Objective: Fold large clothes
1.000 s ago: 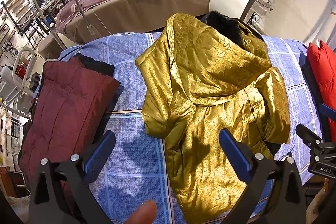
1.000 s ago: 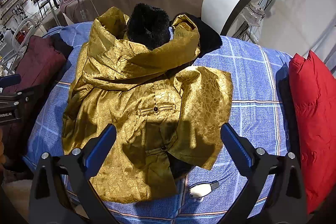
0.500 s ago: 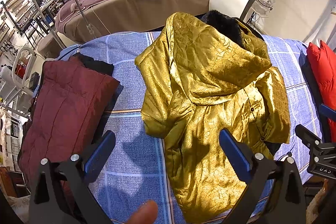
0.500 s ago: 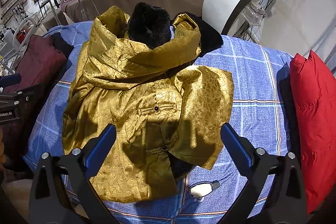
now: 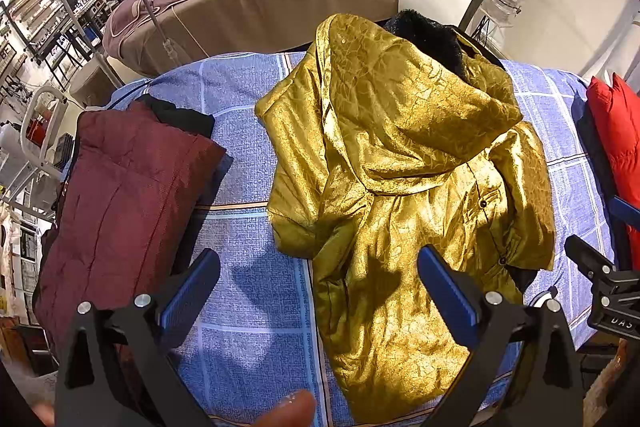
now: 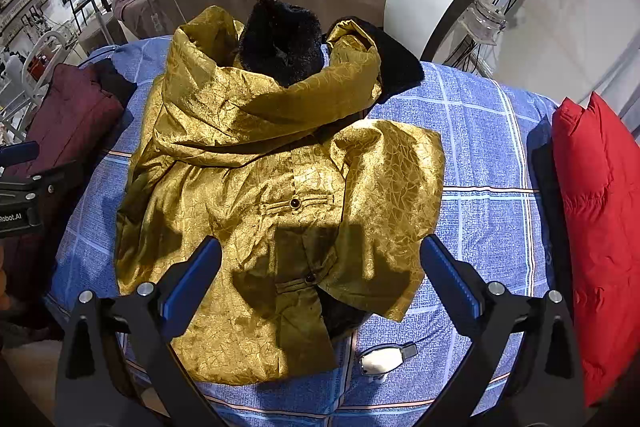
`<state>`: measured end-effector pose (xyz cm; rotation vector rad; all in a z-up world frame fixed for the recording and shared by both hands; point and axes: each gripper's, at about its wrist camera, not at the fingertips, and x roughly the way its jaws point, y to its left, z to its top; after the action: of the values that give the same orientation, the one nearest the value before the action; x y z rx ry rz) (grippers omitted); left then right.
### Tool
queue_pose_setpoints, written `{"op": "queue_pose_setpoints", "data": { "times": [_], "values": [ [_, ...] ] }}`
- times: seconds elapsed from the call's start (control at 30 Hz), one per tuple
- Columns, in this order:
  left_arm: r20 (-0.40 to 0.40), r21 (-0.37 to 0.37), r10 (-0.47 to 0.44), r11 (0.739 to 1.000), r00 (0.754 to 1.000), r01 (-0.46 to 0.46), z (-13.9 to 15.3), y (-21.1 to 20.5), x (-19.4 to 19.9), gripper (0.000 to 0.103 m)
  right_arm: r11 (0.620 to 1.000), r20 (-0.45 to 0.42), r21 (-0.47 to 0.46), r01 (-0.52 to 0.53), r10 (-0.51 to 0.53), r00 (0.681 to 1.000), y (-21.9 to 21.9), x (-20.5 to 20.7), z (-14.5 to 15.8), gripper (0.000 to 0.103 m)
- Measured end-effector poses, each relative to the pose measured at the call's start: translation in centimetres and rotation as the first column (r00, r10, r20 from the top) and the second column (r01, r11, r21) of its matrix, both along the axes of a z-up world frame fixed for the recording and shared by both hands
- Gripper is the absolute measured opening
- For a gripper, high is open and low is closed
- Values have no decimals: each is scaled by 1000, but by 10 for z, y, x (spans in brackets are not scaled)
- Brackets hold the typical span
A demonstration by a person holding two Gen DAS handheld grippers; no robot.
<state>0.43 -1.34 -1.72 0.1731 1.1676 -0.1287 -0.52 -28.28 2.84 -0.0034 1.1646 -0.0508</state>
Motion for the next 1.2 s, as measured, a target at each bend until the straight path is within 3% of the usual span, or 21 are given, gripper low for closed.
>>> {"op": "queue_pose_setpoints", "data": {
  "times": [0.2,0.3,0.37,0.43,0.5,0.63,0.7,0.77,0.9,1.0,1.13,1.2],
  "values": [
    [3,34,-45,998,999,45,1,-15,18,97,990,-67,109,85,-78,995,-47,12,-14,98],
    [5,37,-88,995,996,88,7,-36,36,97,962,-92,217,164,-147,985,-85,24,-20,98],
    [3,89,-114,990,993,113,10,-54,49,97,944,-98,259,205,-185,978,-105,33,-24,98],
    [-24,146,-84,985,996,86,11,-67,64,97,938,-106,258,233,-212,971,-119,44,-28,98],
    [-103,129,10,992,995,4,7,-71,83,97,936,-105,257,243,-223,969,-128,54,-33,98],
    [-260,70,253,967,932,-243,-5,-60,117,97,920,-119,275,280,-257,959,-152,74,-45,98],
    [-288,48,309,950,907,-308,-7,-59,131,97,915,-122,289,281,-256,959,-162,82,-47,98],
    [-308,76,344,938,887,-338,-9,-61,146,97,917,-128,286,278,-251,960,-168,90,-52,98],
    [-421,144,367,930,830,-338,-31,-68,166,97,916,-104,323,236,-213,971,-176,106,-61,98],
    [-433,210,375,926,819,-313,-41,-73,168,97,910,-109,359,208,-181,977,-186,123,-76,98],
    [-427,135,414,908,804,-395,-24,-60,178,97,891,-194,361,275,-217,957,-212,137,-102,98],
    [-481,102,438,888,759,-448,-28,-53,186,97,877,-241,379,296,-215,946,-220,142,-116,98]
  ]
}}
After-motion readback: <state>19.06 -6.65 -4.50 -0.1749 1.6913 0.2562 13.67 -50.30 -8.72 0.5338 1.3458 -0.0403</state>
